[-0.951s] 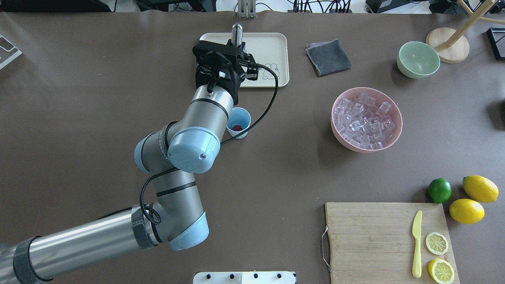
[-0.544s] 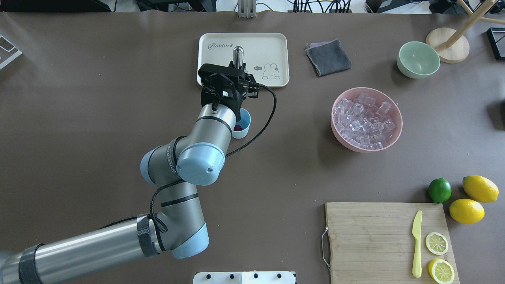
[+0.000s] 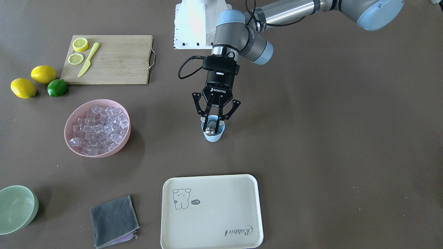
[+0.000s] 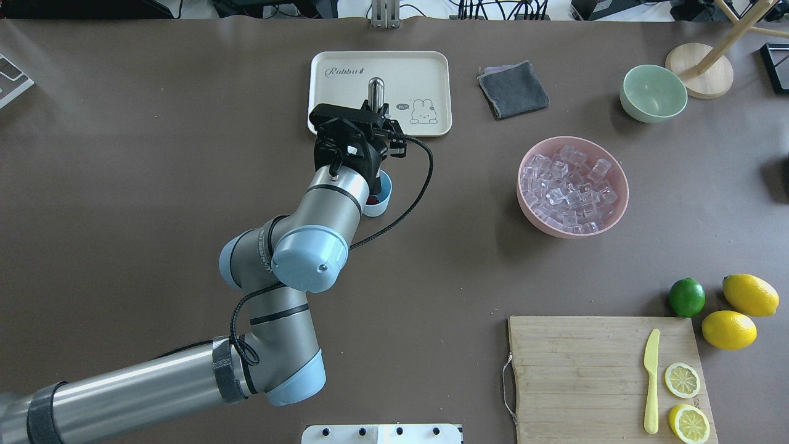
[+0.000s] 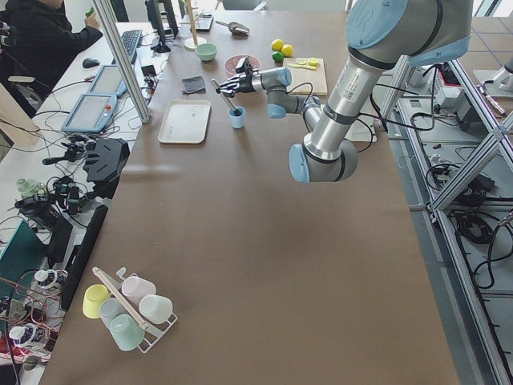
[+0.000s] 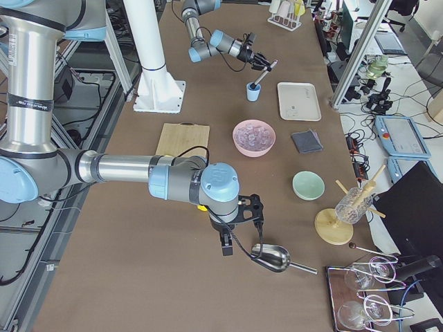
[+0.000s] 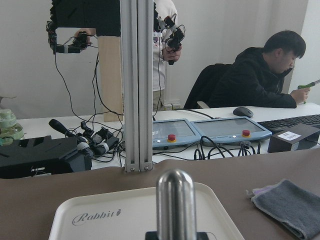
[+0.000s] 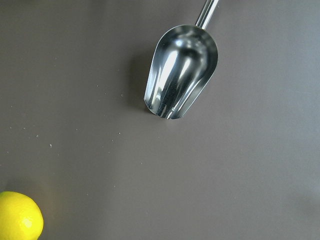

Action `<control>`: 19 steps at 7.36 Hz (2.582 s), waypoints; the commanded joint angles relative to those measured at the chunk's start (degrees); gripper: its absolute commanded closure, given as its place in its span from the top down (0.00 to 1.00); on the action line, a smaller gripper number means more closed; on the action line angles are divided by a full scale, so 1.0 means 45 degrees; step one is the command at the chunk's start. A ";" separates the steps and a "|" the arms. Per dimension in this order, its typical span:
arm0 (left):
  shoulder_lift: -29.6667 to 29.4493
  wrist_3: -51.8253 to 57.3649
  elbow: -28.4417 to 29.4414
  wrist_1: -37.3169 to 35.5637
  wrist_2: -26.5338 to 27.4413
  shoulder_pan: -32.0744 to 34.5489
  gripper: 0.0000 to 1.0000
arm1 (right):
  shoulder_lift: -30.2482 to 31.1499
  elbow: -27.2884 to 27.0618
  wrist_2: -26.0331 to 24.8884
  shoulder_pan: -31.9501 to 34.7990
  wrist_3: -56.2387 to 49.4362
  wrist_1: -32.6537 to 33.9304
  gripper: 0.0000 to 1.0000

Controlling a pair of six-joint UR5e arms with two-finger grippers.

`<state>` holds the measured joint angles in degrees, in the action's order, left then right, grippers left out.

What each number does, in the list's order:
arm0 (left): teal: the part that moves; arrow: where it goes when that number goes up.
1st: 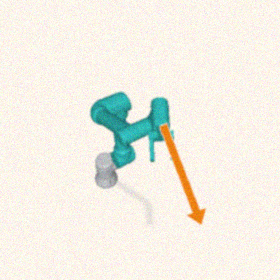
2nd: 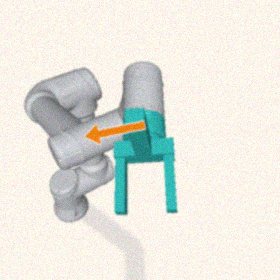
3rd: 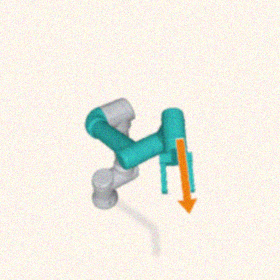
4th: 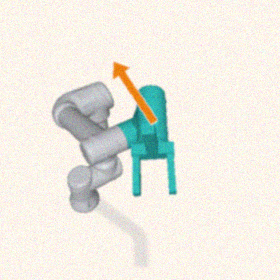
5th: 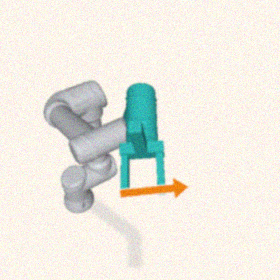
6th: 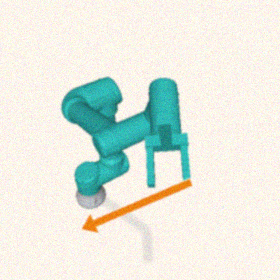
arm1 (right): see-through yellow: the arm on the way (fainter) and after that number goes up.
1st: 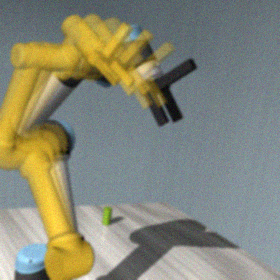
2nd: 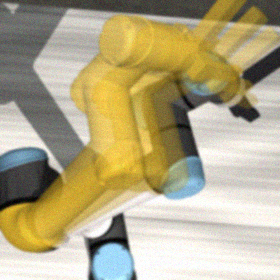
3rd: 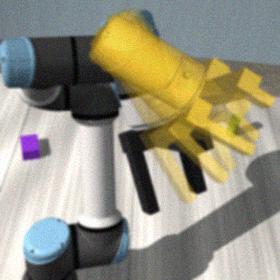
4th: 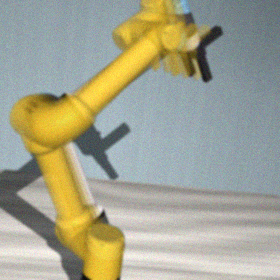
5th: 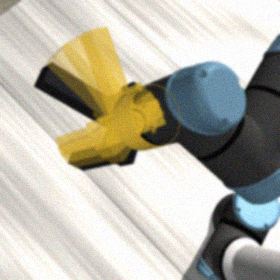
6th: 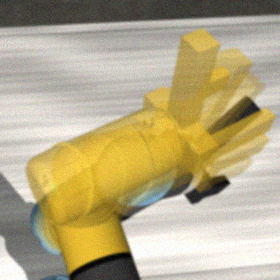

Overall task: Mash ice and strawberries in cup
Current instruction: 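Push the rod up and down inside the cup with the left gripper, then lift the rod out of the cup and set it back on the table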

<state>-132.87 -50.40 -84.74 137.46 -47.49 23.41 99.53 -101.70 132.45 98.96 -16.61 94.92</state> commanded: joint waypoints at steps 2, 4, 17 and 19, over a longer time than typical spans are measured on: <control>0.0054 0.0088 -0.0797 -0.0507 -0.4392 0.2562 0.25 | -0.0028 -0.0017 0.0038 0.0019 0.0000 0.0000 1.00; 0.0132 -0.0068 -0.1633 -0.2642 -0.8042 0.4865 0.25 | 0.0088 -0.0075 0.0155 0.0019 0.0000 0.0000 1.00; 1.0046 0.5008 -0.0821 -0.1122 -1.6089 0.8450 0.29 | 0.0011 -0.0153 -0.0001 0.0078 0.0019 0.0039 1.00; 1.0949 0.4620 -0.0311 -0.0235 -1.6088 0.8568 0.31 | 0.0011 -0.0075 -0.0001 0.0078 0.0039 0.0058 1.00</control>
<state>-86.34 -28.85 -87.42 134.09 -119.86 61.55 99.57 -102.25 132.45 99.32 -16.51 95.11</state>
